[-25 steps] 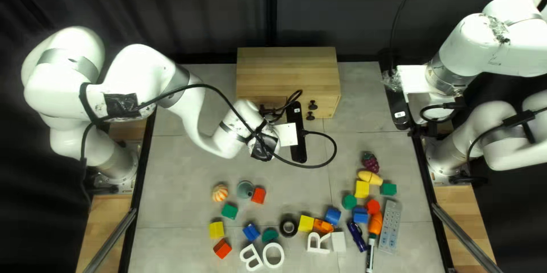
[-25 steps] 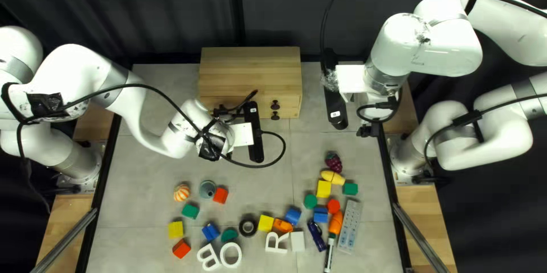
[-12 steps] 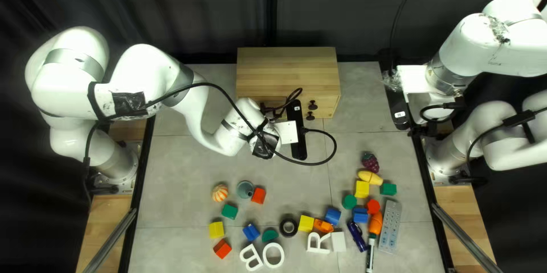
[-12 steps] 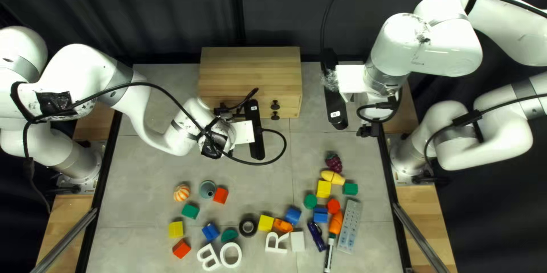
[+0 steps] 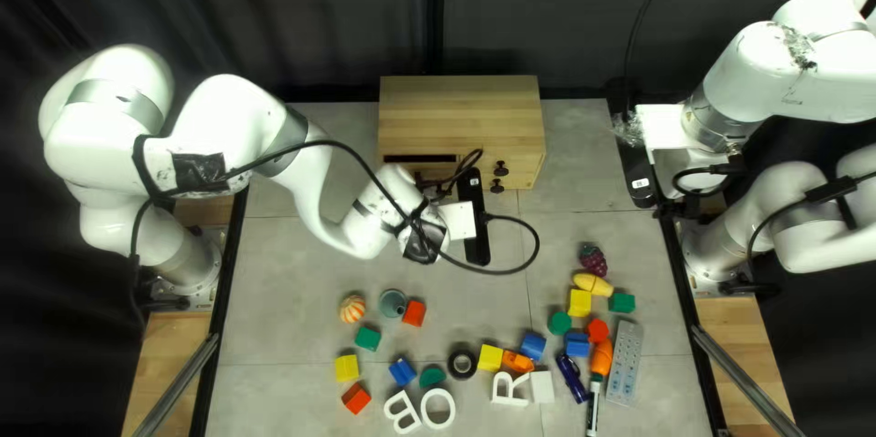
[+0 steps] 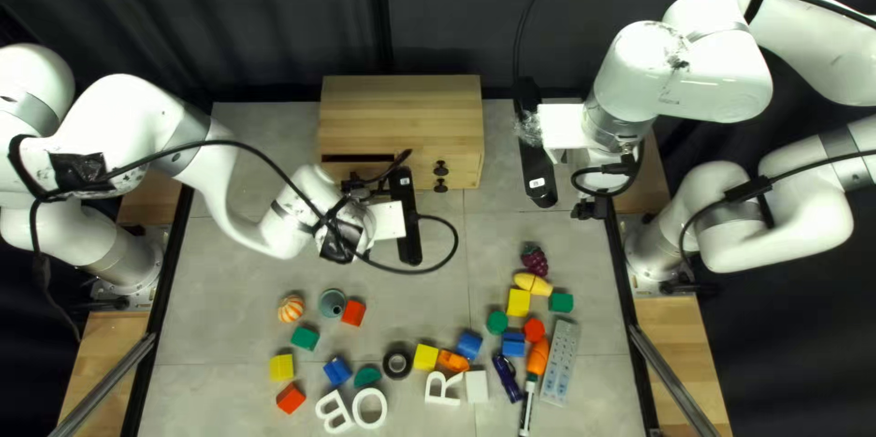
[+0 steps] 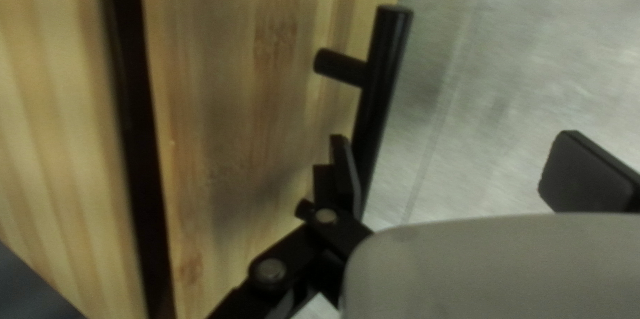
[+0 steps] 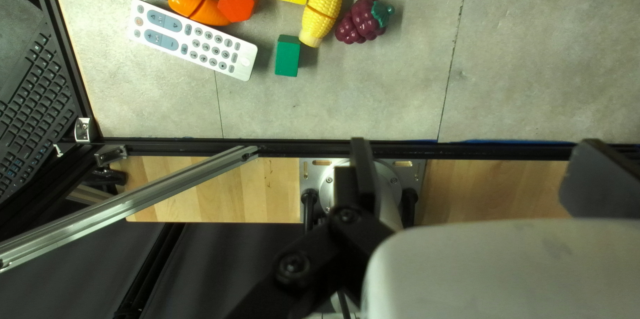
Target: Open drawers and place objects into drawer and close
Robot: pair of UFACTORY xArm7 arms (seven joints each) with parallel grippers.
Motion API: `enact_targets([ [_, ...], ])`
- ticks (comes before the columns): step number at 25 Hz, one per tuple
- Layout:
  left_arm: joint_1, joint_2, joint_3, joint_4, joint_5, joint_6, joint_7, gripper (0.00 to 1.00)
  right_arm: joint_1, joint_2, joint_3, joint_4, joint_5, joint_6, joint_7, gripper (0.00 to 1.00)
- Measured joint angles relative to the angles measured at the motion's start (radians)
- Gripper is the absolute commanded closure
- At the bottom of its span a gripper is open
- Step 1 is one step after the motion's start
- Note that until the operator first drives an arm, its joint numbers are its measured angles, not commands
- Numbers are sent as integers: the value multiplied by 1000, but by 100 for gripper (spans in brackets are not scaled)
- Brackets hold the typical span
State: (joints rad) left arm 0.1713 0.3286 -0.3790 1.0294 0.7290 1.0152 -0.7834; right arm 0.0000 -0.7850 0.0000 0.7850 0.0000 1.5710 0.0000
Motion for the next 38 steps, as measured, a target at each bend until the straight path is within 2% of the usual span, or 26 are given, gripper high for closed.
enact_targets([
  [8,-35,-58,-49,47,-65,102,47,0,0,0,0,0,0,0,0,0],
  [13,-1,-112,-45,-1,-91,50,97,0,0,0,0,0,0,0,0,0],
  [20,67,-181,-36,-65,-192,-46,254,0,0,0,0,0,0,0,0,0],
  [35,75,-192,-35,-70,-207,-57,283,0,0,0,0,0,0,0,0,0],
  [38,85,-176,-19,-63,-179,-63,281,0,0,0,0,0,0,0,0,0],
])
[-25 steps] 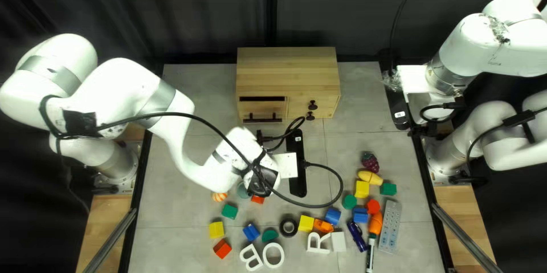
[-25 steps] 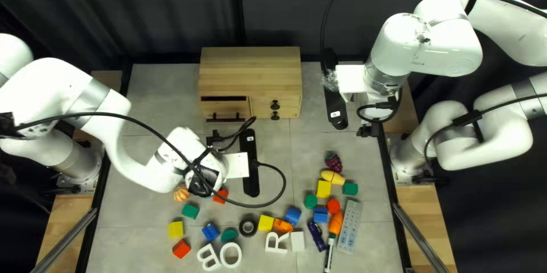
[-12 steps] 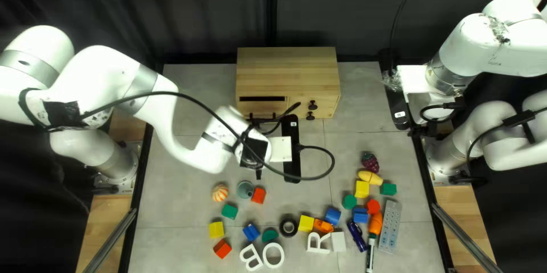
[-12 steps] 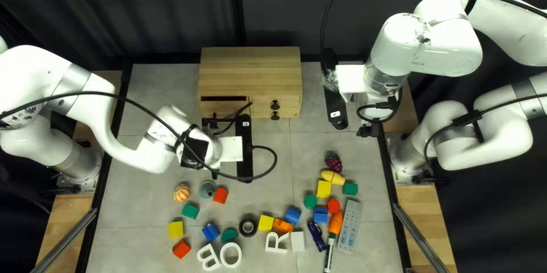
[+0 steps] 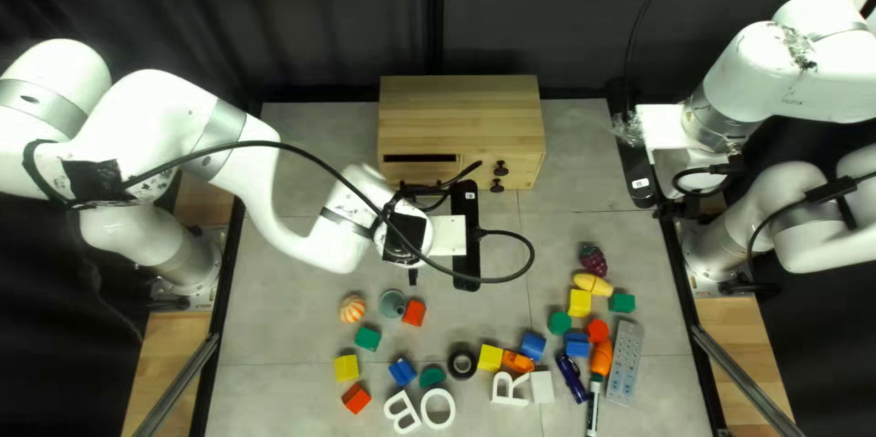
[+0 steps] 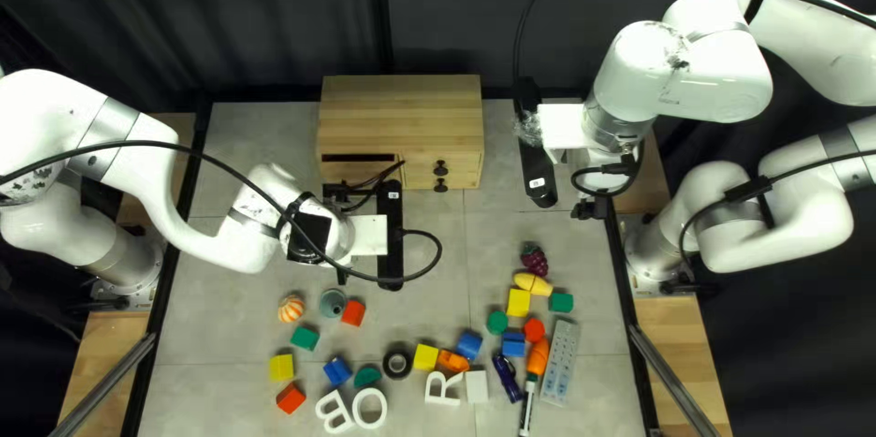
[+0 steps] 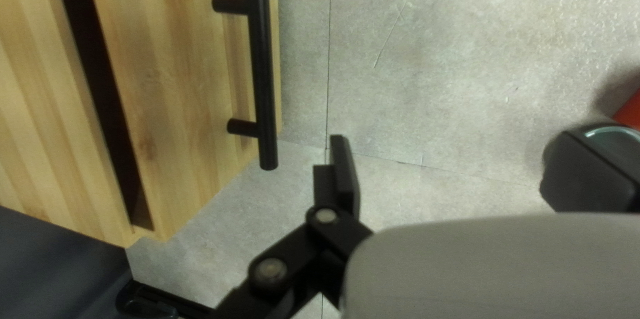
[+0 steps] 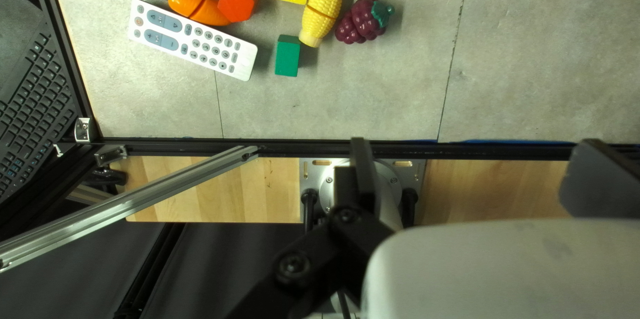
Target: Open drawers and place objects into drawer and close
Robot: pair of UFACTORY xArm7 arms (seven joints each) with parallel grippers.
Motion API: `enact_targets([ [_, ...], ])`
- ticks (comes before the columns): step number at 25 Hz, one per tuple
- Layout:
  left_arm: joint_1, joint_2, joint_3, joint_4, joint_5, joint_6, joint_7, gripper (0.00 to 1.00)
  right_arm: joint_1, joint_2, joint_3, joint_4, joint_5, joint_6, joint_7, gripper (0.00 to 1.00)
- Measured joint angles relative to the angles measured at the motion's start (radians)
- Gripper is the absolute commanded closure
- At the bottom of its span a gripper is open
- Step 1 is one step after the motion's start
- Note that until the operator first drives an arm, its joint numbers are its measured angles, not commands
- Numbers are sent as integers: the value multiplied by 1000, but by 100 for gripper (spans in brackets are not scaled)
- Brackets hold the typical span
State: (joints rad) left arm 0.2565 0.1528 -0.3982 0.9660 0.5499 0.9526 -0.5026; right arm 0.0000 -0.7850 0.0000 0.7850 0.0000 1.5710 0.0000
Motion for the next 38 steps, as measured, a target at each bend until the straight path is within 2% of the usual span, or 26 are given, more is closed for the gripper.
enact_targets([
  [6,34,13,34,6,48,-26,46,0,0,0,0,0,0,0,0,0],
  [12,43,6,38,-7,54,-69,62,0,0,0,0,0,0,0,0,0],
  [21,48,5,49,-46,107,-145,31,0,0,0,0,0,0,0,0,0],
  [38,57,84,82,-37,158,-174,-25,0,0,0,0,0,0,0,0,0],
])
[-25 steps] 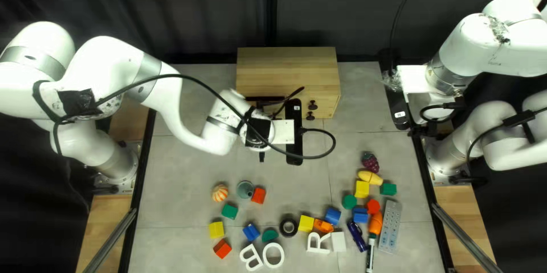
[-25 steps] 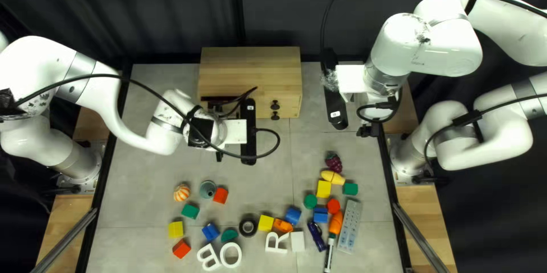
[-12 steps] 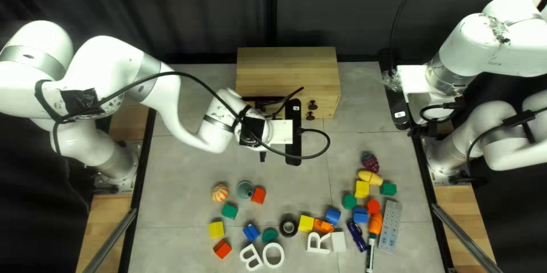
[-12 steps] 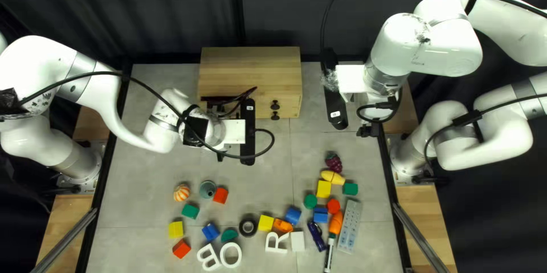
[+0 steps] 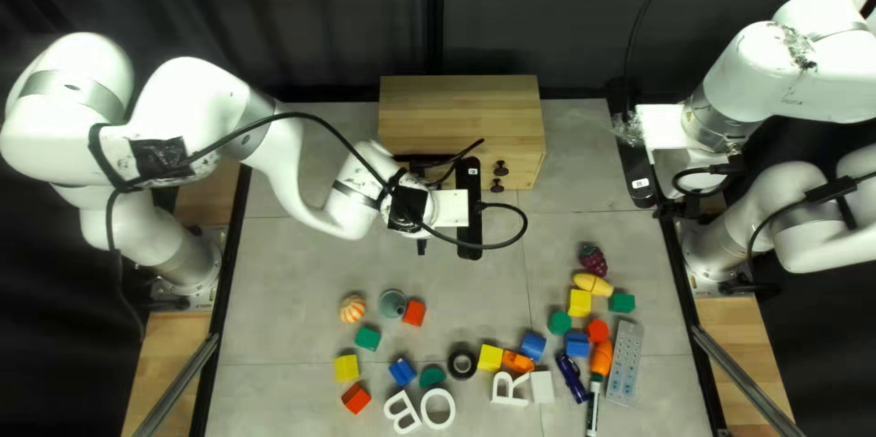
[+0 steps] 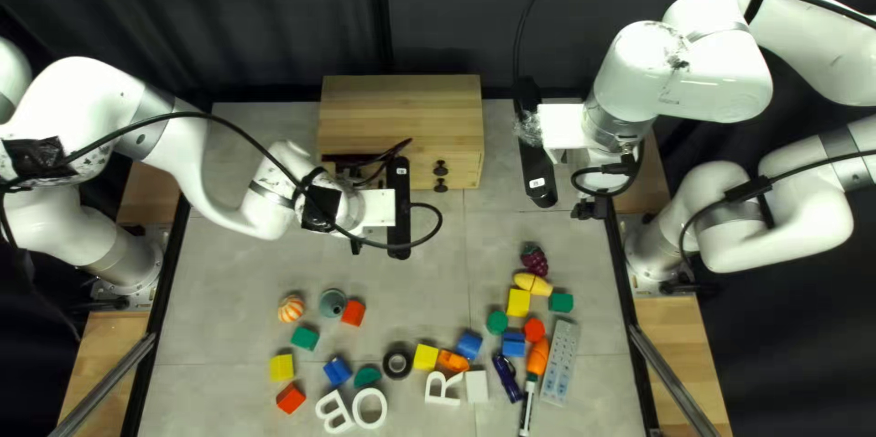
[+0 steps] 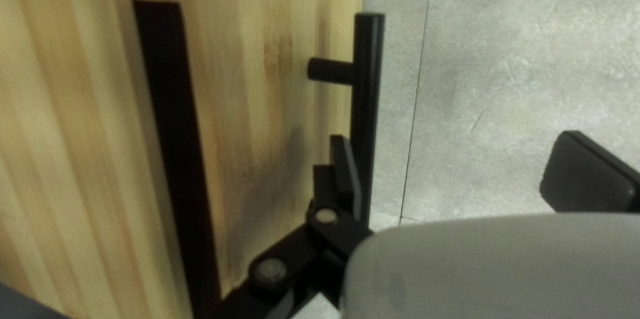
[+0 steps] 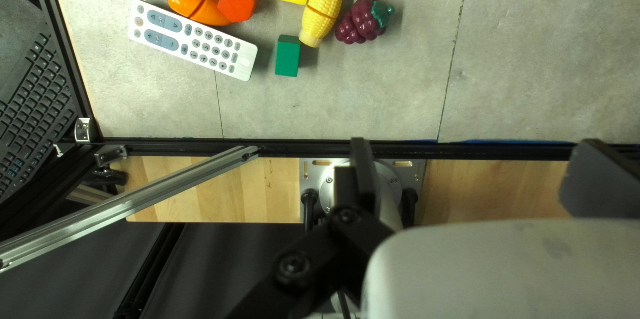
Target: Open drawers and place objects into drawer and close
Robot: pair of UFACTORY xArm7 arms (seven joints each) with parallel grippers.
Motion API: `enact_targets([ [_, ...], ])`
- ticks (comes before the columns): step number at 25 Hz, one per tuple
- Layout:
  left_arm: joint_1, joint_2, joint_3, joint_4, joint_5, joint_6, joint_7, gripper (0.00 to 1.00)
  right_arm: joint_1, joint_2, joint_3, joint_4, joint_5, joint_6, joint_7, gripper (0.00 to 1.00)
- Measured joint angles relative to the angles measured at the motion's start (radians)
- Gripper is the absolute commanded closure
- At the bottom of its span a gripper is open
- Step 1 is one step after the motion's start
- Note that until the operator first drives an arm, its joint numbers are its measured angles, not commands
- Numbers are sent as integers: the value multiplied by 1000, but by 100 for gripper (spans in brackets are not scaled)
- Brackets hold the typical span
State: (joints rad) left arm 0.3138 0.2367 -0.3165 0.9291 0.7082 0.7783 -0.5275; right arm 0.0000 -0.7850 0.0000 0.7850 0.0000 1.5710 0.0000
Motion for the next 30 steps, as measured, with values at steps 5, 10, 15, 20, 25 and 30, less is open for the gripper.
enact_targets([
  [5,-3,14,6,4,15,-7,-18,0,0,0,0,0,0,0,0,0],
  [10,-3,15,10,7,25,-6,-26,0,0,0,0,0,0,0,0,0],
  [15,-8,24,15,6,42,-11,-48,0,0,0,0,0,0,0,0,0],
  [20,-14,34,19,9,59,-10,-72,0,0,0,0,0,0,0,0,0],
  [25,-21,40,21,19,66,5,-85,0,0,0,0,0,0,0,0,0],
  [30,-30,43,11,28,46,27,-87,0,0,0,0,0,0,0,0,0],
])
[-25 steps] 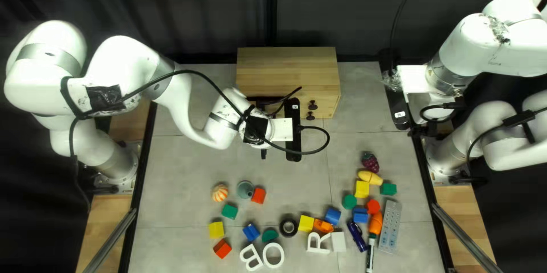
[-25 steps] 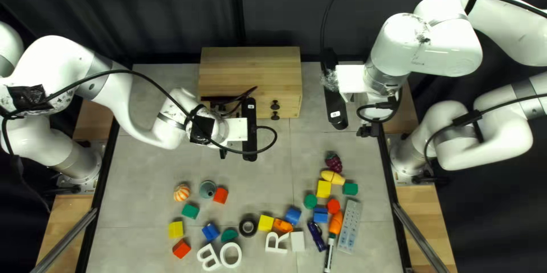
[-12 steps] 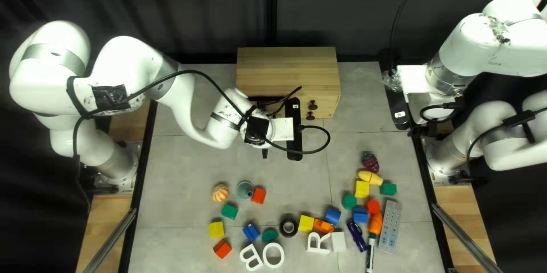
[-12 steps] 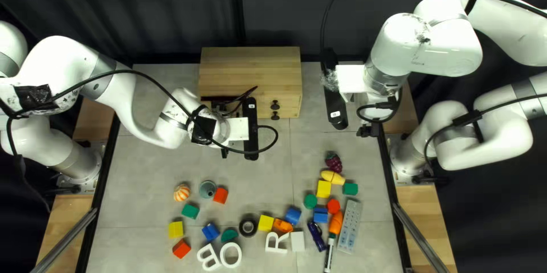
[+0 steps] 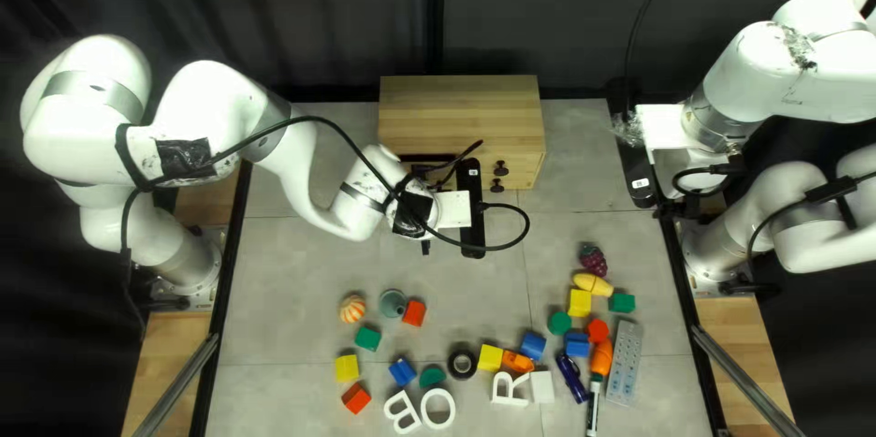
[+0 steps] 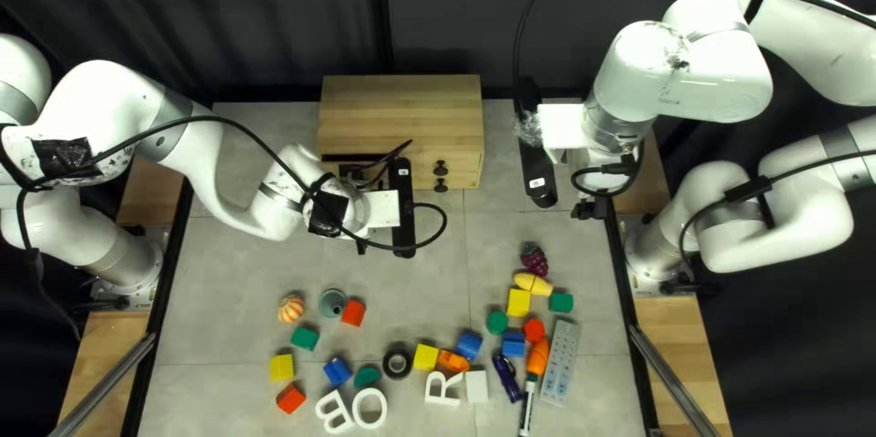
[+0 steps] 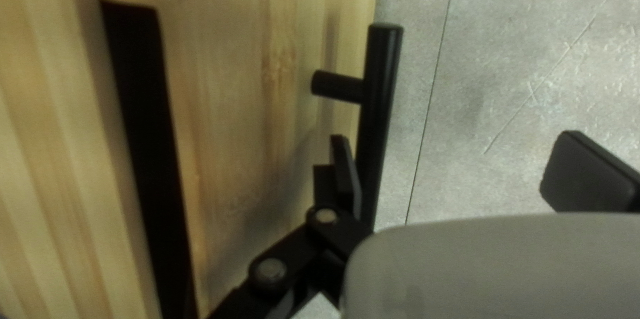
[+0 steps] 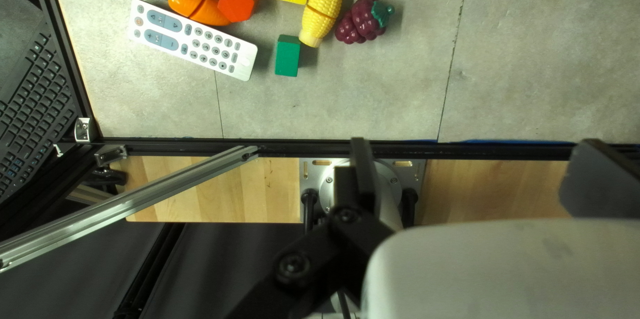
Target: Open drawers and place objects into drawer and close
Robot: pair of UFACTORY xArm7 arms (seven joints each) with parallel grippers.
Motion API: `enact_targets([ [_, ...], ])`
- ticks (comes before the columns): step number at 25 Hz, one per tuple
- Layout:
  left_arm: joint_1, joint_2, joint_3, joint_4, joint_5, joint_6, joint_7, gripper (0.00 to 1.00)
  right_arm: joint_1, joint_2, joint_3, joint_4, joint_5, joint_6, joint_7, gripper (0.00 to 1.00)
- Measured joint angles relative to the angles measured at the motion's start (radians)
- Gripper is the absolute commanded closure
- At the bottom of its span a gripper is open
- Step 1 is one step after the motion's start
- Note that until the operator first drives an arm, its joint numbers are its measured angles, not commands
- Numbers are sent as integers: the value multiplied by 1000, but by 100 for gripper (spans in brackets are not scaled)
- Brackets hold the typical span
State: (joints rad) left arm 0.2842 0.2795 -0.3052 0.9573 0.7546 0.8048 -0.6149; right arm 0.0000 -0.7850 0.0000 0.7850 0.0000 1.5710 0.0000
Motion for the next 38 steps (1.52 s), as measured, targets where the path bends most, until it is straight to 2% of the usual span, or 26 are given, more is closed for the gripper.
enact_targets([
  [12,-33,-39,-48,11,-71,74,19,0,0,0,0,0,0,0,0,0],
  [25,-15,2,-5,20,35,25,24,0,0,0,0,0,0,0,0,0],
  [38,-9,6,15,-11,83,-10,-14,0,0,0,0,0,0,0,0,0],
])
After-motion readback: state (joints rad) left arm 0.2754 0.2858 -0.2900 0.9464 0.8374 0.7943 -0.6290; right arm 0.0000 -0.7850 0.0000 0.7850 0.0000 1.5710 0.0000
